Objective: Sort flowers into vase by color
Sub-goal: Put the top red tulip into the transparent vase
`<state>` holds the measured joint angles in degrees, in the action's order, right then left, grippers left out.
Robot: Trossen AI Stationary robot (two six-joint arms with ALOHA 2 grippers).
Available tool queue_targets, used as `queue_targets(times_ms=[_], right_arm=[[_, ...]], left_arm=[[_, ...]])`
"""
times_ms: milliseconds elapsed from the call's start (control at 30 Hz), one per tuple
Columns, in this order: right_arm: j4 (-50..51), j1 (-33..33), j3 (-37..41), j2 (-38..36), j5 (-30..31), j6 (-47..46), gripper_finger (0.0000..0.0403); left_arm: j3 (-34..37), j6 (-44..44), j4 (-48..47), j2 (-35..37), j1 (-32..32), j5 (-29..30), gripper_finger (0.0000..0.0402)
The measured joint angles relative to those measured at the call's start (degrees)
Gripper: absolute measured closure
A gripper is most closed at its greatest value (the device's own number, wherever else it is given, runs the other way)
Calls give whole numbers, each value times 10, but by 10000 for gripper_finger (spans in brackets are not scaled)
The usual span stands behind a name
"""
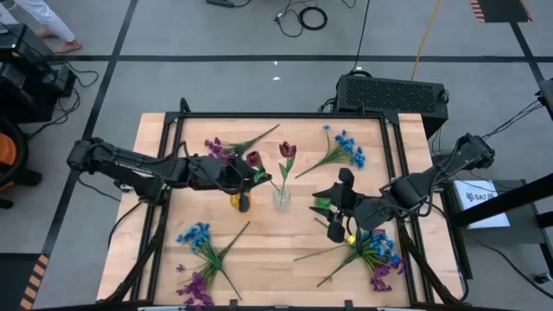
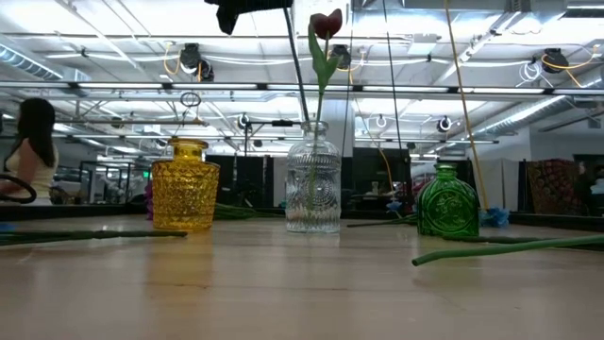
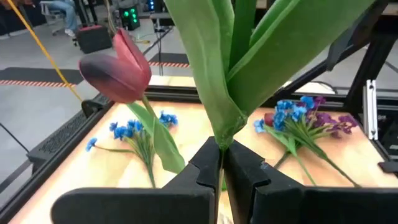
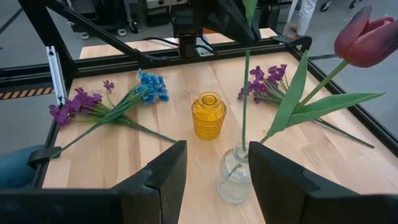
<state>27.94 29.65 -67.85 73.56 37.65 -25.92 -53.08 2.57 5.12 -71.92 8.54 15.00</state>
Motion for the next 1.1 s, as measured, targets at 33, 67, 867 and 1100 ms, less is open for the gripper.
queue_targets(times_ms=[33, 67, 867, 1100], right_arm=[[0, 0, 0, 0, 0, 0, 239], [-1, 0, 0, 0, 0, 0, 239], [-3, 0, 0, 0, 0, 2, 239], [-2, 0, 0, 0, 0, 2, 239]], left_arm=[[0, 0, 1, -3, 0, 0, 384], [0, 0, 5, -7, 0, 0, 384], [0, 4, -28, -74, -33, -18, 341], [0, 12, -55, -74, -37, 13, 265]])
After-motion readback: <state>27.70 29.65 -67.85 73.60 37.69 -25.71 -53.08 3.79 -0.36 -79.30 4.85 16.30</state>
